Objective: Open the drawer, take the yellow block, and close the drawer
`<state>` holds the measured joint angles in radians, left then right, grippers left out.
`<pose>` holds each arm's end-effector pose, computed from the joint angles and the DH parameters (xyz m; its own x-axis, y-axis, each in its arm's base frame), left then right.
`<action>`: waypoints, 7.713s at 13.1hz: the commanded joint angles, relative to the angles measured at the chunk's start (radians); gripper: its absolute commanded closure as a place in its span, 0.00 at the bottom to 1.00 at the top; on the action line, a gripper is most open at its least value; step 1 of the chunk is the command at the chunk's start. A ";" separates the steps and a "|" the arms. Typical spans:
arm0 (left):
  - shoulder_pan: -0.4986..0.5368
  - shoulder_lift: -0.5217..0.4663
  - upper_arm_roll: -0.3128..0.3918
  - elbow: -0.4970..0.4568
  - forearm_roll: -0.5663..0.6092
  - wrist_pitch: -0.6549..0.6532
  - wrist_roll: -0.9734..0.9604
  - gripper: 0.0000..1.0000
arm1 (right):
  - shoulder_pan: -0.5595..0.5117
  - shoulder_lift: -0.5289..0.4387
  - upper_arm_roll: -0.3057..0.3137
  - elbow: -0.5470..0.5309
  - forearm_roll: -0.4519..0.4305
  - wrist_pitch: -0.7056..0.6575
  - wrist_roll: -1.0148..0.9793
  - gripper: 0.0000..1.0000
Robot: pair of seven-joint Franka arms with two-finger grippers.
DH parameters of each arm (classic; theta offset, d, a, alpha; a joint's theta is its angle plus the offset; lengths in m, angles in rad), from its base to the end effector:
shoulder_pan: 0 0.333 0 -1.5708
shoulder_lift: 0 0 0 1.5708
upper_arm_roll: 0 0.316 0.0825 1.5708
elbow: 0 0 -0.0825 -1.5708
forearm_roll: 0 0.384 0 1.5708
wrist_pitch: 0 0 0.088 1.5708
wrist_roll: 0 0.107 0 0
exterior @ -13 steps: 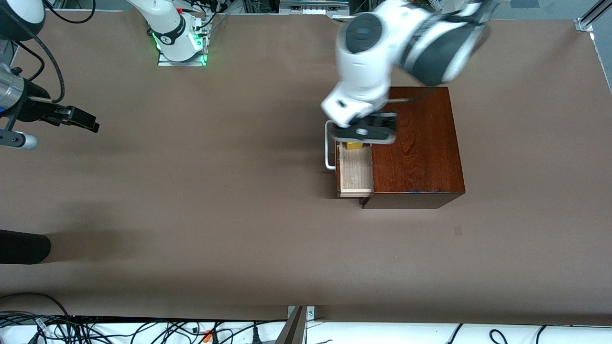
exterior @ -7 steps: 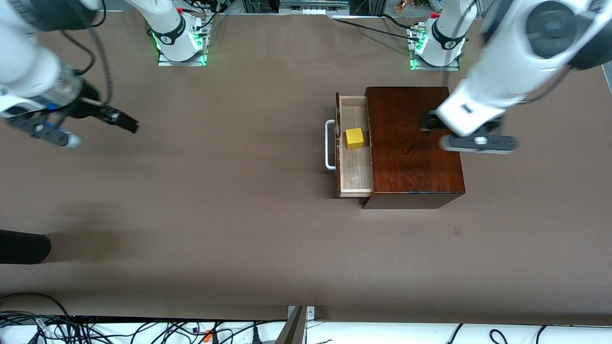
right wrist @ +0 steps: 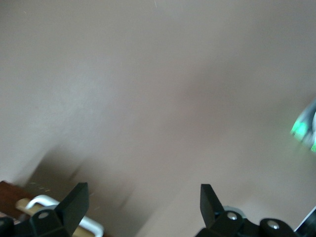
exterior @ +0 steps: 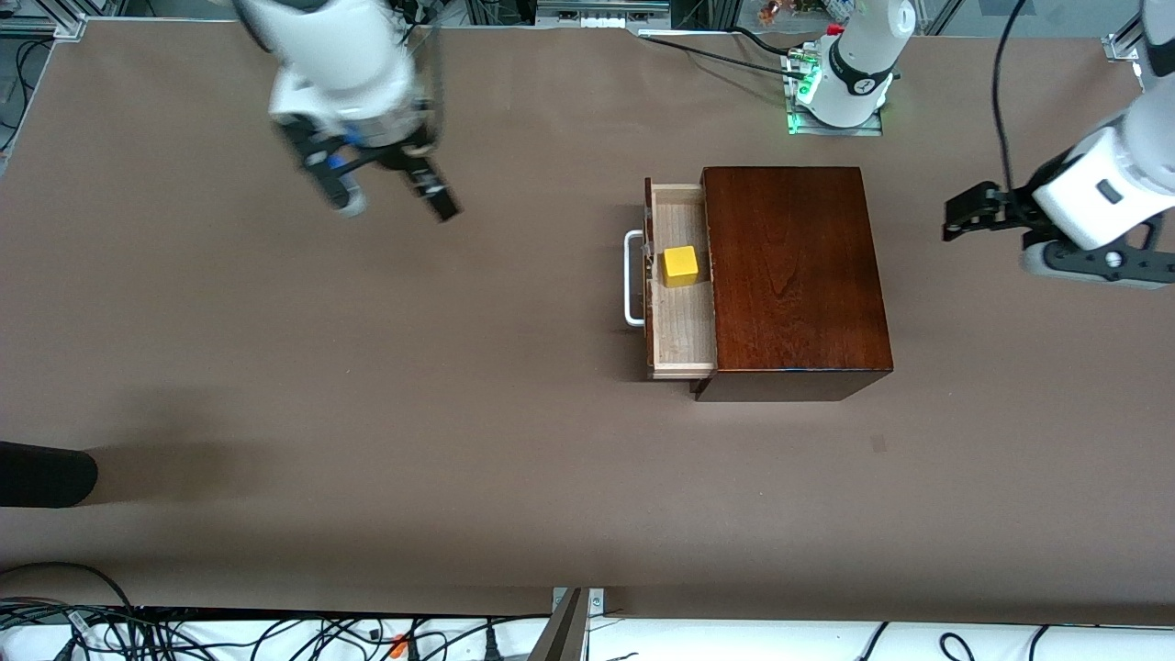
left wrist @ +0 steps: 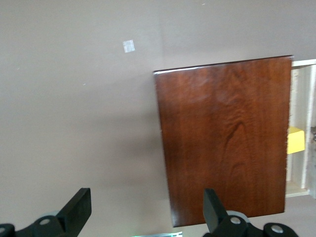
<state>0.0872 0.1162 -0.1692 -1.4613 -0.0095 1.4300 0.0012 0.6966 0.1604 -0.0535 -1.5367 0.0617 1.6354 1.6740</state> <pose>0.5725 -0.0423 0.5994 0.9857 -0.0853 -0.1452 -0.0819 -0.9962 0.0292 0.4786 0.3693 0.5533 0.5075 -0.8604 -0.0460 -0.8579 -0.5095 0.0666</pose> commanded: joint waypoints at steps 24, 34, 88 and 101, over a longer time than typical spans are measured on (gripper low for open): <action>-0.099 -0.193 0.142 -0.255 -0.007 0.221 0.011 0.00 | 0.334 0.703 -0.022 0.435 -0.031 0.555 0.829 0.00; -0.098 -0.190 0.143 -0.251 -0.007 0.193 0.019 0.00 | 0.328 0.674 -0.019 0.483 -0.017 0.421 0.833 0.95; -0.435 0.577 -0.380 -0.057 0.519 0.514 0.793 0.00 | 0.195 0.214 -0.451 -0.830 0.603 0.993 -1.663 0.00; -0.380 0.550 -0.374 -0.045 0.520 0.380 0.793 0.00 | 0.195 0.140 -0.871 -0.071 0.159 -0.185 -1.691 0.00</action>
<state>-0.3000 0.6979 -0.5481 -1.4953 0.4767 1.8347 0.7690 0.8903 0.2820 -0.8916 -1.7241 0.2641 1.5665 -0.0086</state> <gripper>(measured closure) 0.000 0.000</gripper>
